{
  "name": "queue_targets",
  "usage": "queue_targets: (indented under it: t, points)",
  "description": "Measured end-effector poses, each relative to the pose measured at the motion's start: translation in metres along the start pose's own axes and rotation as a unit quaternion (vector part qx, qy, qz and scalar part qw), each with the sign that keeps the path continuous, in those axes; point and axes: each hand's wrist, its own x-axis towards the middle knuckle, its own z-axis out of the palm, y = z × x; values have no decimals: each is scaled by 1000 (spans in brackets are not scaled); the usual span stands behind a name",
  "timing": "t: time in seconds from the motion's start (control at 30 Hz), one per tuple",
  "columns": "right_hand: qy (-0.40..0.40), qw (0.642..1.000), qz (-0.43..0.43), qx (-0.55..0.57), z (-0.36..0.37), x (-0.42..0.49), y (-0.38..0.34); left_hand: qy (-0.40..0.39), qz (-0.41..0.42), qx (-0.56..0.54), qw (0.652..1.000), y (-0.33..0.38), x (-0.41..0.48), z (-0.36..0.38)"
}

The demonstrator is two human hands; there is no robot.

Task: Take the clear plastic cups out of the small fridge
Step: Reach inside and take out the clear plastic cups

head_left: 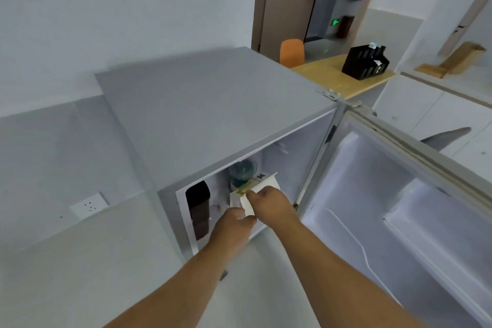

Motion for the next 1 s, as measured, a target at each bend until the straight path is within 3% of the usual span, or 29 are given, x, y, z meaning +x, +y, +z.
queue_targets:
  t: [0.17,0.23,0.33,0.4,0.47,0.6,0.7,0.87,1.0]
  points:
    - [-36,994,87,55,25,57,0,55,-66,-34,996,-19,52,14]
    - [-59,990,105,69,28,69,5,61,-30,34,997,-21,56,19]
    - [-38,985,112,122,23,79,19,43,88,103,990,-26,54,29]
    - [-11,994,83,70,12,81,31,17,152,138,979,-28,52,35]
    - [8,998,32,-53,-4,85,45,-20,205,182,962,-28,55,43]
    - [78,974,-69,-201,-29,113,60,-63,266,243,931,-16,74,65]
    - [112,965,-123,-204,-33,140,58,-68,245,258,932,-1,98,80]
    - [131,962,-171,-167,-21,169,55,-31,136,198,970,18,128,93]
    - [190,951,-175,-169,-16,157,59,11,146,168,975,13,114,79]
